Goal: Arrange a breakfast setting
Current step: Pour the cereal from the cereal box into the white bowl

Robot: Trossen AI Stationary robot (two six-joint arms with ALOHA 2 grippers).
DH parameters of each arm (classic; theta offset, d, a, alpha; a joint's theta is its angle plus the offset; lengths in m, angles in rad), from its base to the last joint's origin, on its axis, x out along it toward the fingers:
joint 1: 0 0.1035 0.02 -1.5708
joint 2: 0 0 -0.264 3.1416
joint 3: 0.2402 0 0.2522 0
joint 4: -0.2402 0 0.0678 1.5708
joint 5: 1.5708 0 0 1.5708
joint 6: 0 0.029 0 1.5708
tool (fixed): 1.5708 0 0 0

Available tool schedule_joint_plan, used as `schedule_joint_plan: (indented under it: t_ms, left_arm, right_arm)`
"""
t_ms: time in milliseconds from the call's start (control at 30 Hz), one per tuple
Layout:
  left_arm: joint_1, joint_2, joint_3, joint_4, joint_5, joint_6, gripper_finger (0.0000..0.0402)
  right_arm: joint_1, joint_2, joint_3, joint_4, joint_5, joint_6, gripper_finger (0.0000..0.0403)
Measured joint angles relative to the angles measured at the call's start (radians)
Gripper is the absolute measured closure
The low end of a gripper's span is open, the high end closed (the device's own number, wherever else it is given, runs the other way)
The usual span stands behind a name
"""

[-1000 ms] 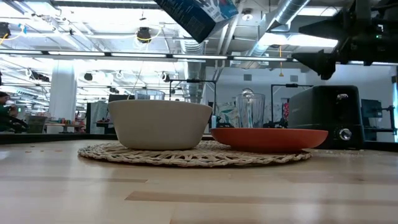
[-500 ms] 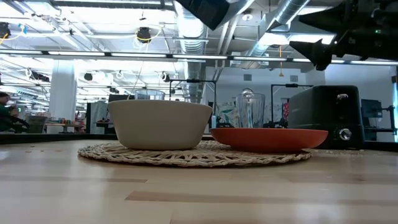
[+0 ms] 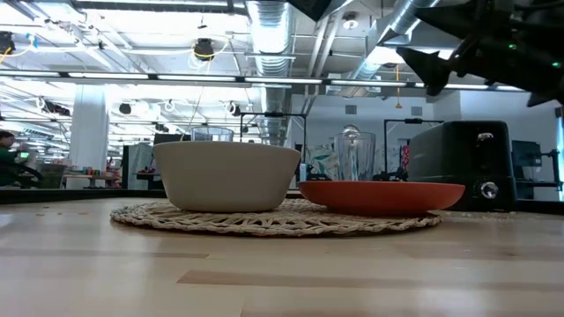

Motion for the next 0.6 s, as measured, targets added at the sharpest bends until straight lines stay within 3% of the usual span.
schedule_joint_plan:
  t_ms: [300,600]
  left_arm:
    - [-0.010,0.000,0.000,0.016,0.006,-0.002,0.0402]
    - [-0.010,0.000,0.000,0.049,0.055,0.035,0.0402]
  right_arm:
    - [-0.086,0.264,0.185,0.142,-0.236,-0.021,0.0010]
    - [-0.194,0.479,0.319,0.300,-0.467,0.116,0.0010]
